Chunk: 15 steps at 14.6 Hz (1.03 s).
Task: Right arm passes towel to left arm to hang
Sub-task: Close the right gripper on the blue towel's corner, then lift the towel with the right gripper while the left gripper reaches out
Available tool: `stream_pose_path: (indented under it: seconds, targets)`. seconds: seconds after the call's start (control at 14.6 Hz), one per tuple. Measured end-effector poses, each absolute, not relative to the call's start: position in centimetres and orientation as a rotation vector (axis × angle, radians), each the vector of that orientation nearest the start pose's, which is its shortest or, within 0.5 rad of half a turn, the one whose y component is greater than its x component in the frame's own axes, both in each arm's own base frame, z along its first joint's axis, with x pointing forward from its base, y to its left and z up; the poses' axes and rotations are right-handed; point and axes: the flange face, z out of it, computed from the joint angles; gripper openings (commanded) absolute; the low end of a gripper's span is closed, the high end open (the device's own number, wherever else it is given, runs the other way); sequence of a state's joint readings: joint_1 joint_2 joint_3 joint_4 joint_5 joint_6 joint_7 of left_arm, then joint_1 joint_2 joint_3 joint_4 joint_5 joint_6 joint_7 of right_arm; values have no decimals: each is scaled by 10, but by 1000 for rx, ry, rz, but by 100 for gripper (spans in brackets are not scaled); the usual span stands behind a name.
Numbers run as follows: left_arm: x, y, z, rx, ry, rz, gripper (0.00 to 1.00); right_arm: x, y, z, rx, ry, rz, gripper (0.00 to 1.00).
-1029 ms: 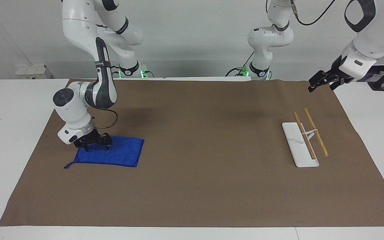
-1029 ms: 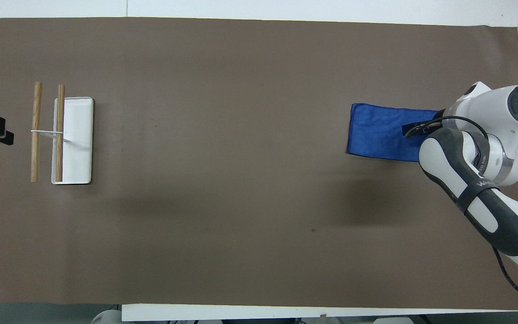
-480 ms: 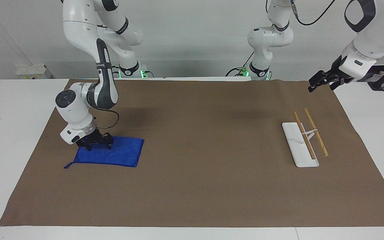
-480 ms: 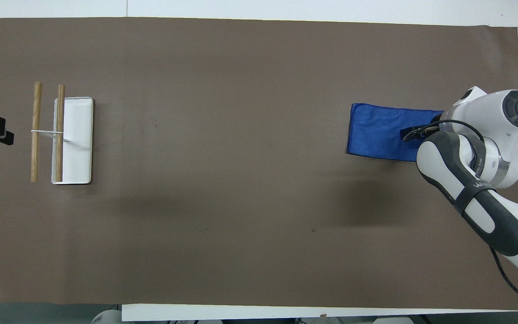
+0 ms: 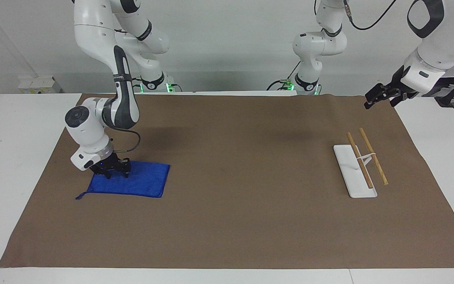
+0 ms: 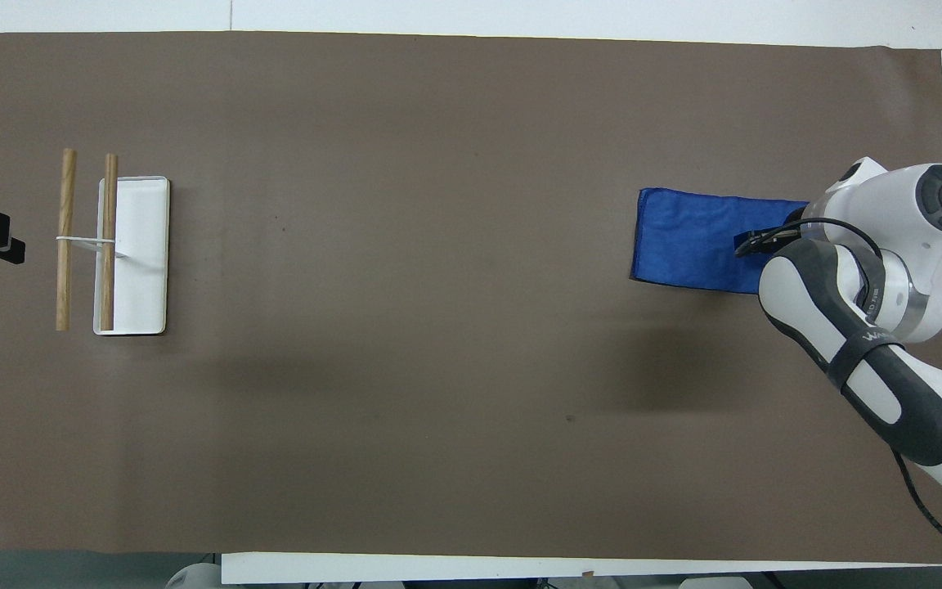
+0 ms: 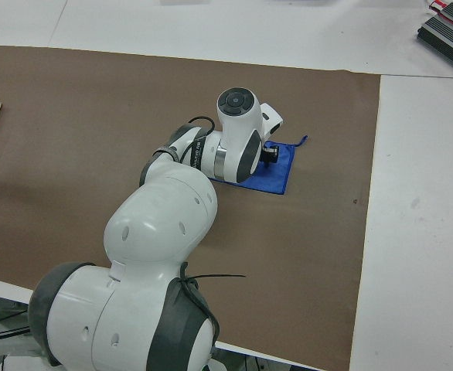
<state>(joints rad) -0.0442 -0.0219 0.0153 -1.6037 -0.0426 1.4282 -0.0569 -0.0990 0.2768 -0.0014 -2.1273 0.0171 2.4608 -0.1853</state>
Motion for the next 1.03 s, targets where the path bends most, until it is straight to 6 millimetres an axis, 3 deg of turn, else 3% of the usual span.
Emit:
stream_pose_path:
  seconds: [0.27,0.34,0.75,0.89,1.03]
  targets:
    - [531,-20,610,-3168,-40,247,100,576,-58,286,-3137,-112,-112,7]
    - [531,-20,610,-3168,-40,247,100,577,-58,287,-3137,-114,-118,0]
    - [531,-20,610,-3168,-40,247,100,577,-60,290,-3137,-85,-120,0]
    - [531,-20,610,-3168,-40,247,100,578,-49,292,-3126,-22,-45,0]
    - [531,-20,610,-3168,-40,247,100,583,-22,307,-3106,106,79,0]
